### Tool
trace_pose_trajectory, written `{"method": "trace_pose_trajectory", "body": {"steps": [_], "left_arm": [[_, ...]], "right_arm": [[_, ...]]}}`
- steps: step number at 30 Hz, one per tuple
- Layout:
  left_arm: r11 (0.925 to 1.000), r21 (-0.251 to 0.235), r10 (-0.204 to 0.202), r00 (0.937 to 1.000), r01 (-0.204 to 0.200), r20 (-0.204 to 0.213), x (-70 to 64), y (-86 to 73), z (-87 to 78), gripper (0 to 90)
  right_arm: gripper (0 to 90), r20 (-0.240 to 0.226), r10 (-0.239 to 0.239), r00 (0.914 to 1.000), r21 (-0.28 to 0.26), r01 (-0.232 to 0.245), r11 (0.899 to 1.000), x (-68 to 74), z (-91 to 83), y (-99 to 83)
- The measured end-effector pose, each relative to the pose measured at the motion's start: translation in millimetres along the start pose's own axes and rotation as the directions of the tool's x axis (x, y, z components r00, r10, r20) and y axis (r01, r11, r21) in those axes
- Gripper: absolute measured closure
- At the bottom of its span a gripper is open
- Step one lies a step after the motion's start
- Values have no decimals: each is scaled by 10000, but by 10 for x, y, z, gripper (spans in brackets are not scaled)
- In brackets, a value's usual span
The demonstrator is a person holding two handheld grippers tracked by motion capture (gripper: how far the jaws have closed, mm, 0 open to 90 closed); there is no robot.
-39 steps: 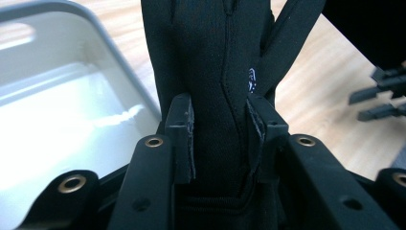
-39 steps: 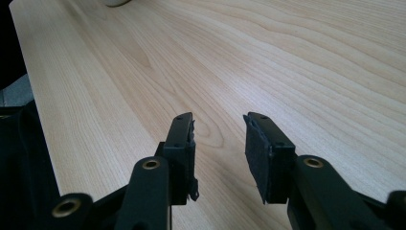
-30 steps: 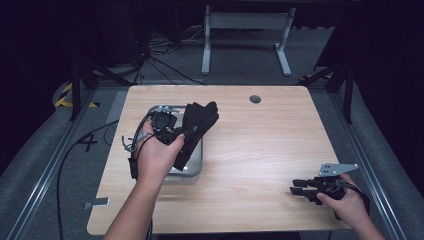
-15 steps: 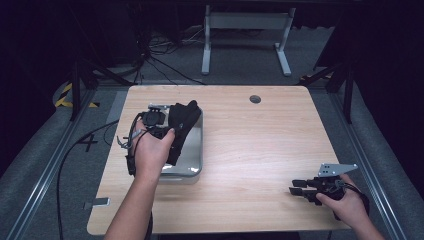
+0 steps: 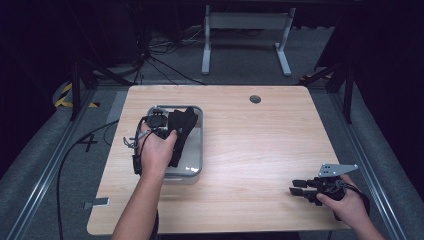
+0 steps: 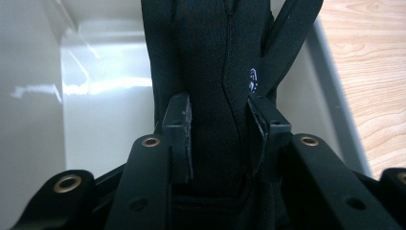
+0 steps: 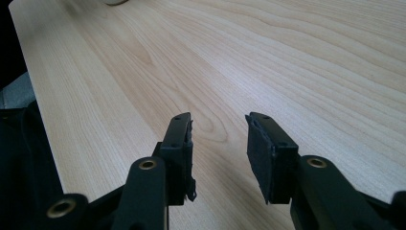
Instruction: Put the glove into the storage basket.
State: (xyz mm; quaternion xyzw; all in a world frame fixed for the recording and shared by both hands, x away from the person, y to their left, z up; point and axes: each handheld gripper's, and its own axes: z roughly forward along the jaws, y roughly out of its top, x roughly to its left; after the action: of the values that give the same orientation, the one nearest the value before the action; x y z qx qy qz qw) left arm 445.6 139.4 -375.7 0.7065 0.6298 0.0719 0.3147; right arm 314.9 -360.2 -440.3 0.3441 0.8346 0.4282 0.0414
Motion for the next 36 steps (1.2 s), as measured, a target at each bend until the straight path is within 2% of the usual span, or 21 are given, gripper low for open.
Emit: {"method": "trace_pose_trajectory", "body": {"steps": [3,5,6,7,9,12,16,17,18,20,22,23,24,27,28,29,31,32,34,36], "left_arm": [[9989,426,-180,9998,183,-74,33,-34,72,620],[9983,533,-254,9997,252,24,50,-51,107,576],[9984,517,-234,9997,230,77,50,-59,123,494],[9987,498,-144,9997,135,179,49,-64,127,427],[9994,352,43,9996,-53,288,23,-74,103,413],[9966,-317,769,9966,-760,281,-48,-85,-9,368],[9843,-763,1643,9839,-1589,705,-141,-109,-226,363],[9820,-868,1744,9817,-1676,768,-157,-123,-283,364],[9739,-1067,2094,9743,-2002,828,-171,-144,-358,364],[9679,-1319,2267,9698,-2140,897,-186,-185,-467,365],[9607,-1460,2531,9608,-2359,1130,-185,-242,-586,365],[9587,-1557,2578,9585,-2381,1220,-187,-277,-637,365],[9528,-1588,2794,9519,-2587,1260,-182,-312,-690,364],[9411,-1823,3119,9392,-2847,1434,-156,-433,-816,364],[9353,-1971,3260,9325,-2940,1558,-141,-488,-850,363],[9365,-2045,3206,9320,-2850,1694,-134,-525,-866,361],[9280,-2303,3394,9197,-2930,1972,-108,-608,-897,361],[9261,-2376,3429,9167,-2932,2053,-96,-649,-906,361],[9260,-2337,3435,9185,-2965,1959,-79,-697,-910,361],[9255,-2201,3511,9162,-3082,1933,-66,-710,-922,355]], "right_arm": [[620,-2,31,10000,-19,-31,10000,1,-5,-1],[618,17,26,10000,-43,-25,10000,-2,-7,-1],[617,17,24,10000,-53,-24,10000,-4,-8,0],[615,25,15,10000,-62,-15,10000,-5,-9,1],[605,30,16,10000,-91,-16,10000,-6,-11,5],[599,66,9,10000,-109,-8,9999,-17,-12,11],[580,229,14,9997,-219,-9,9998,-50,-9,34],[575,289,26,9996,-251,-19,9997,-60,-9,44],[569,390,31,9992,-306,-19,9995,-68,-10,53],[562,607,-21,9982,-317,41,9995,-85,-17,81],[550,846,-93,9964,-357,124,9993,-106,-26,105],[548,949,-95,9954,-397,133,9991,-118,-29,113],[547,1034,-66,9946,-416,110,9991,-130,-32,119],[531,1221,-121,9924,-455,177,9988,-160,-35,124],[529,1237,-133,9922,-460,191,9988,-170,-32,121],[526,1288,-128,9916,-458,188,9988,-180,-27,113],[524,1294,-78,9916,-433,135,9990,-195,-15,97],[524,1320,-89,9912,-408,144,9991,-202,-8,88],[524,1346,-51,9909,-386,104,9992,-204,-1,74],[524,1296,-28,9916,-403,81,9992,-203,7,68]]}}
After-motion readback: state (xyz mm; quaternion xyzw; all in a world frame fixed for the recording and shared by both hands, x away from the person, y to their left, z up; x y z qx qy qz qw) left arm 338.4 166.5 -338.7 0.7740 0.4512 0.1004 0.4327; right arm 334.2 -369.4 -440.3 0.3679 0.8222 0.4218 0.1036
